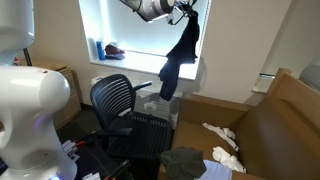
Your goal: Hang the black clothing from the right side of the sofa on the backrest of the black chair
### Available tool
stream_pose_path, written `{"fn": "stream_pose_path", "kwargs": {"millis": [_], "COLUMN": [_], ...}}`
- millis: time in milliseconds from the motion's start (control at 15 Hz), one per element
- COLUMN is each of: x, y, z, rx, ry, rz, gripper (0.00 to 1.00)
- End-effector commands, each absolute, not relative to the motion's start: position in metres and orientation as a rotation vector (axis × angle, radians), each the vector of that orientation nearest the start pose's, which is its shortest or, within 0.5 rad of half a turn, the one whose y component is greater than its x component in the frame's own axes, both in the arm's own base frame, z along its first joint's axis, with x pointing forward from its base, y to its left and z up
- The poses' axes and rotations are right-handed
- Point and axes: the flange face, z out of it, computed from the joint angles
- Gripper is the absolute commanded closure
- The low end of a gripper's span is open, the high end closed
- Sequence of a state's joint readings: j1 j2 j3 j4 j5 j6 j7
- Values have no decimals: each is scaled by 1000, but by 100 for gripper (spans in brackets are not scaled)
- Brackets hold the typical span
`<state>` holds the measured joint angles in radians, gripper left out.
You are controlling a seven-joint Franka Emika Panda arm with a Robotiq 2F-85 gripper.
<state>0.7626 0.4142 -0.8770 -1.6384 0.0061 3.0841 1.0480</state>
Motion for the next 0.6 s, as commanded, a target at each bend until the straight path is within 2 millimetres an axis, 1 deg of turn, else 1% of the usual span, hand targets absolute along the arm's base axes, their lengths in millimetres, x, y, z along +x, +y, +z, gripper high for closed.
{"fn": "stream_pose_path", "kwargs": {"millis": [0,67,133,200,267,333,400,467,533], "x": [687,684,680,673,673,673,671,667,664], "y": [29,21,24,47,69,96,121,150,172], "z": [604,612,597,583,568,555,544,537,528], "rx": [-2131,-2125,-2172,-2207,-2244,-2299,-2350,-2406,-2474], "ry": [1045,1047,1063,1030,1011,992,975,959,937], "rz": [-1568,-1571,-1497,-1385,-1333,-1272,-1205,-1133,-1066], "gripper": [92,98,98,98,98,98,98,98,98]}}
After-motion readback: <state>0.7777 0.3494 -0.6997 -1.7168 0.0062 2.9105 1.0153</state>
